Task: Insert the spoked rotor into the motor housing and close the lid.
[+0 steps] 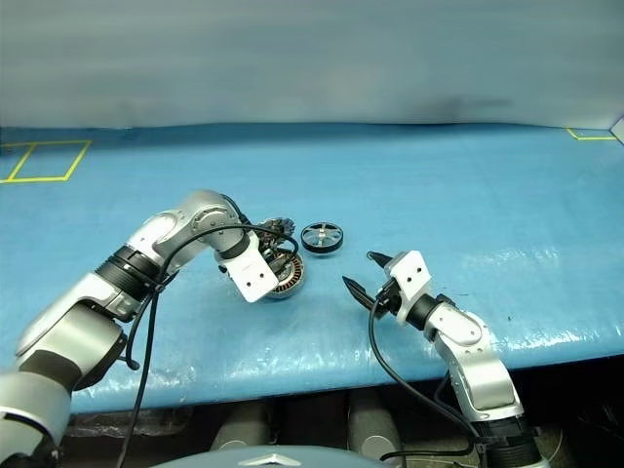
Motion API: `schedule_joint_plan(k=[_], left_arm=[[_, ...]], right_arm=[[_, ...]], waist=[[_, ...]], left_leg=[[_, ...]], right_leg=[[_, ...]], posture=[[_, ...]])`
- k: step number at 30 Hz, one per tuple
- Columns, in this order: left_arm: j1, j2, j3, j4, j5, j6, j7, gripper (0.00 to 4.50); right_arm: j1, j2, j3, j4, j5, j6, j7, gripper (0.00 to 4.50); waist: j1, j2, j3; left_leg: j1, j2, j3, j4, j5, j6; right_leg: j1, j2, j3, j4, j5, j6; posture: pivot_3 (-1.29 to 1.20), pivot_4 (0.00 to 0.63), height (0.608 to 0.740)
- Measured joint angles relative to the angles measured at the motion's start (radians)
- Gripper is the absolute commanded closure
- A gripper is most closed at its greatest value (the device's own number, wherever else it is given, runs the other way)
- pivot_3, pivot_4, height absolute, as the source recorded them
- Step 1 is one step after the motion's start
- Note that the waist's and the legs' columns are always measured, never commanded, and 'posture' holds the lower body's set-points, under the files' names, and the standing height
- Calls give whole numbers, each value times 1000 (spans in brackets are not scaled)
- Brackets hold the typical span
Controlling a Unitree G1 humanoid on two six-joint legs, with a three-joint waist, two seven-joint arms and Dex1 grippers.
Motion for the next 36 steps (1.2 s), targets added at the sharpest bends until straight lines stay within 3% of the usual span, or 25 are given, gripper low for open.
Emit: schedule_joint_plan(k=[9,16,24,36], left_arm=[[0,-36,-4,8,8,-54,20,2383],[0,-31,-11,21,5,-90,26,70],[17,11,22,-25,-69,-36,11,70],[123,133,164,-304,-334,275,-96,70]], right_arm=[[17,7,3,0,-1,-1,-5,652],[17,12,4,2,-1,-1,-6,652],[8,21,14,8,-1,-1,-4,652],[-22,28,13,52,5,-2,5,652]], waist=[[1,0,0],[0,0,0],[-2,0,0],[-1,0,0]], left_leg=[[0,0,0,2,0,0],[0,0,0,3,0,0],[0,0,0,3,0,0],[0,0,-1,3,0,0]], right_leg=[[2,0,0,0,0,0],[2,0,0,0,0,1],[2,0,0,0,0,1],[2,0,0,0,0,1]], posture=[[0,150,740],[0,150,740],[0,150,740],[0,150,740]])
